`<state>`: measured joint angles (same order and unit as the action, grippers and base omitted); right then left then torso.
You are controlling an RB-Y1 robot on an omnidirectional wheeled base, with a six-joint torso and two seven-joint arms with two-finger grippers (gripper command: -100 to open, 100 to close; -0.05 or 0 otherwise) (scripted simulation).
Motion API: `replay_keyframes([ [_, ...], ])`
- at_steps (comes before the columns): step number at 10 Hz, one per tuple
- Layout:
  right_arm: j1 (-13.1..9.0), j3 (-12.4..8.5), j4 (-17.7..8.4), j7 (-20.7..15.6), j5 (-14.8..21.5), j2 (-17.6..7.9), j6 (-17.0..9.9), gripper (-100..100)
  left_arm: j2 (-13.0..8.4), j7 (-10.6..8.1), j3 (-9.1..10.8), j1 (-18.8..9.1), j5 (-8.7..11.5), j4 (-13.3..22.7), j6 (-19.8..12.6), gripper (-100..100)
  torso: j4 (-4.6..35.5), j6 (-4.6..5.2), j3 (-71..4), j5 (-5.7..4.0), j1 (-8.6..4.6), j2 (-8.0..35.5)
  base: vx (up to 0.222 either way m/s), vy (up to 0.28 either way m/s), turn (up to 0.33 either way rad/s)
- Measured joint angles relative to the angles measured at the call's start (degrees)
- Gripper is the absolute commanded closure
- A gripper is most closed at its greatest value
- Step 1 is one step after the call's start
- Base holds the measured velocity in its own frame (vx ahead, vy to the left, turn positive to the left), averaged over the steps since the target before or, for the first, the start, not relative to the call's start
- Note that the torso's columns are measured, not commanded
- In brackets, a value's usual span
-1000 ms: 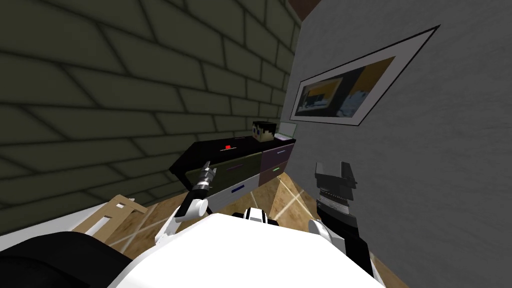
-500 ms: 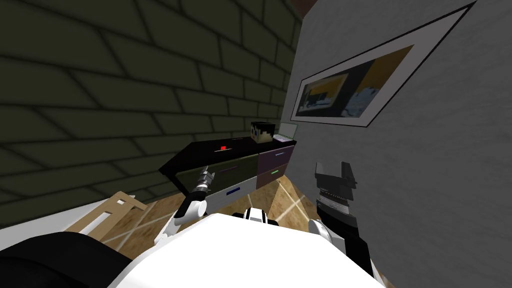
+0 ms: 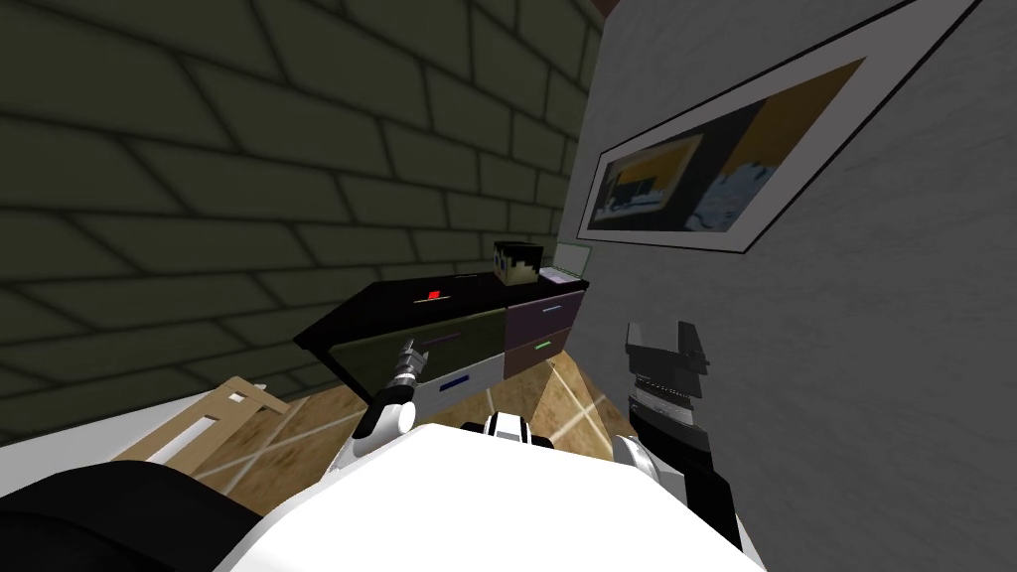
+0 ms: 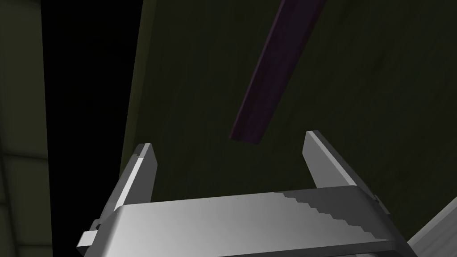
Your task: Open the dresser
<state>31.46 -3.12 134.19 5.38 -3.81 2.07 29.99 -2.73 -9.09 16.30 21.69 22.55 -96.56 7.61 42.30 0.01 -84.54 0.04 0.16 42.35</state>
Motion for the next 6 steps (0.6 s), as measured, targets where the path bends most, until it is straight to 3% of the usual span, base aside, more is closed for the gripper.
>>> replay_keyframes([
  [2, -0.01, 0.0, 0.0, 0.0, 0.0, 0.0, 0.0, 0, 1.58, -0.12, 0.13, 0.01, 0.27, 0.65, -0.3, -100, 0.03, -0.01, 0.05, -0.01, 0.0, 0.08, 0.009, -0.021, 0.004],
  [3, -0.01, 0.0, 0.0, 0.0, 0.0, -0.01, 0.0, 0, 1.57, -0.12, 0.13, 0.01, 0.26, 0.64, -0.3, 100, 0.02, -0.01, 0.03, 0.0, -0.01, 0.04, 0.0, 0.0, 0.0],
  [6, -0.03, 0.01, -0.01, 0.0, 0.0, 0.01, -0.01, 0, 1.59, -0.11, -0.05, 0.77, 0.36, -0.37, -0.59, 100, 0.09, -0.01, 0.2, -0.13, -0.45, 0.31, -0.138, -0.104, 0.011],
])
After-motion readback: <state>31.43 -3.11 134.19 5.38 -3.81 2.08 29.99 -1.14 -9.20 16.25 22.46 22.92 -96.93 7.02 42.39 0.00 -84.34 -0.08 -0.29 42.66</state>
